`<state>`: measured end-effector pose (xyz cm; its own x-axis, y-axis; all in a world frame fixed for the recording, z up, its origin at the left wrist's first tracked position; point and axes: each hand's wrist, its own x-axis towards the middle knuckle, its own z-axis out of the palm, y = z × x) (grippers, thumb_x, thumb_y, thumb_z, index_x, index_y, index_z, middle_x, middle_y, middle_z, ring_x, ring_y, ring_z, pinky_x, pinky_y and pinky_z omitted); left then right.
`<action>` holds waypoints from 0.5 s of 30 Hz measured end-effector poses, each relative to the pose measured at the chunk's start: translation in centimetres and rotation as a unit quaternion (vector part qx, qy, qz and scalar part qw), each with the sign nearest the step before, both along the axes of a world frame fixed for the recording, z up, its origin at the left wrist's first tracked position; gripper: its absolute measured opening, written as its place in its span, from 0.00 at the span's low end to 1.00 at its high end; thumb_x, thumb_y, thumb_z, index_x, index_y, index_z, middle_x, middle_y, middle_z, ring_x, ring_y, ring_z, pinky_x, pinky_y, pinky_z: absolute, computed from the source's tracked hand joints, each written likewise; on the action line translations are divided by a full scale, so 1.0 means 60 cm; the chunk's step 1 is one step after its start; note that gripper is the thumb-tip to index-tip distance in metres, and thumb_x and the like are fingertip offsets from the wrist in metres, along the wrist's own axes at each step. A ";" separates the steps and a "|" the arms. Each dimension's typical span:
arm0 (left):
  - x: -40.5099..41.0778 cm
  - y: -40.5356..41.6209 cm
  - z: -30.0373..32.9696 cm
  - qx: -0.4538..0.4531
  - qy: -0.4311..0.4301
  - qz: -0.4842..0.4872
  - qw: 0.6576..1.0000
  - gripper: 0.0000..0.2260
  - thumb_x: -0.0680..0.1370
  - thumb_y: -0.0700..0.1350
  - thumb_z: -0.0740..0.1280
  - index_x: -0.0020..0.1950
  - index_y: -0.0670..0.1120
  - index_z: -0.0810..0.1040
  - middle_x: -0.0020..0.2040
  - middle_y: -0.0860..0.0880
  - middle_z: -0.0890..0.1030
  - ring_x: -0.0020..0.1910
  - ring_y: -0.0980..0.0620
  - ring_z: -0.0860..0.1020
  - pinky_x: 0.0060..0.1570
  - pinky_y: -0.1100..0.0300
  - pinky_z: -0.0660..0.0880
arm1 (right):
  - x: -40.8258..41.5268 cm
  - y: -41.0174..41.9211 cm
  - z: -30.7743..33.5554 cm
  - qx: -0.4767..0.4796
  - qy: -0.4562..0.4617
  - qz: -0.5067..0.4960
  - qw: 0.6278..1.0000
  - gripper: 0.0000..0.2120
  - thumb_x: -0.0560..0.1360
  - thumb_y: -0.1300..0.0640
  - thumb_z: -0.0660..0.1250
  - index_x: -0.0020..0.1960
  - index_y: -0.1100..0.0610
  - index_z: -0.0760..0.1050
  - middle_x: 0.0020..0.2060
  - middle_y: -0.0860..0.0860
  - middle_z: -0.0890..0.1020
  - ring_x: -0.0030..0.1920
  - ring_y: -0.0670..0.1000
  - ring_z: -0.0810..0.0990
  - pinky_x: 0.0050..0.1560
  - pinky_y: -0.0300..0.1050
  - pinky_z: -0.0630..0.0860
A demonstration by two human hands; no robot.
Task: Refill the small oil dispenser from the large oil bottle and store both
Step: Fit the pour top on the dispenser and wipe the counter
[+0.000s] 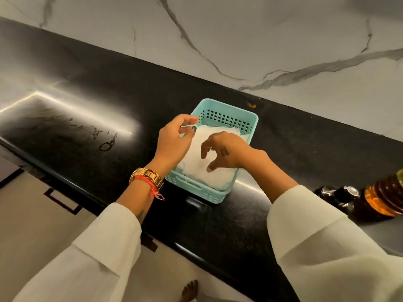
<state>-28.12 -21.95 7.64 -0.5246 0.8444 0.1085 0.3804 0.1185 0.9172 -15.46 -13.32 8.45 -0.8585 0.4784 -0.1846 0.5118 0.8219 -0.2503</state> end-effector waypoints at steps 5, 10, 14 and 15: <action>-0.010 -0.003 -0.011 0.017 -0.036 0.002 0.999 0.10 0.77 0.38 0.63 0.55 0.50 0.76 0.58 0.51 0.78 0.58 0.51 0.76 0.58 0.50 0.76 | -0.018 0.002 -0.017 0.023 -0.081 0.048 0.995 0.20 0.64 0.46 0.76 0.52 0.52 0.76 0.47 0.51 0.79 0.47 0.52 0.76 0.50 0.49 0.75; -0.013 -0.004 -0.016 0.017 -0.039 0.004 0.999 0.09 0.77 0.39 0.64 0.55 0.49 0.77 0.58 0.51 0.79 0.57 0.52 0.77 0.58 0.50 0.76 | -0.015 0.008 -0.031 0.019 -0.050 0.036 0.998 0.13 0.69 0.50 0.73 0.50 0.54 0.79 0.45 0.51 0.81 0.45 0.52 0.77 0.49 0.46 0.76; -0.010 -0.005 -0.014 0.013 -0.038 0.005 0.999 0.09 0.77 0.39 0.64 0.55 0.50 0.77 0.57 0.53 0.78 0.56 0.51 0.77 0.58 0.51 0.76 | -0.014 0.006 -0.029 0.024 -0.026 0.028 0.999 0.08 0.71 0.55 0.70 0.49 0.55 0.81 0.46 0.51 0.83 0.43 0.53 0.79 0.50 0.48 0.78; -0.010 -0.005 -0.014 0.011 -0.037 0.004 0.999 0.09 0.77 0.39 0.64 0.55 0.50 0.76 0.56 0.54 0.78 0.56 0.51 0.77 0.58 0.51 0.76 | -0.015 0.006 -0.029 0.025 -0.026 0.028 0.999 0.08 0.71 0.55 0.69 0.50 0.55 0.81 0.46 0.51 0.83 0.43 0.53 0.79 0.50 0.47 0.78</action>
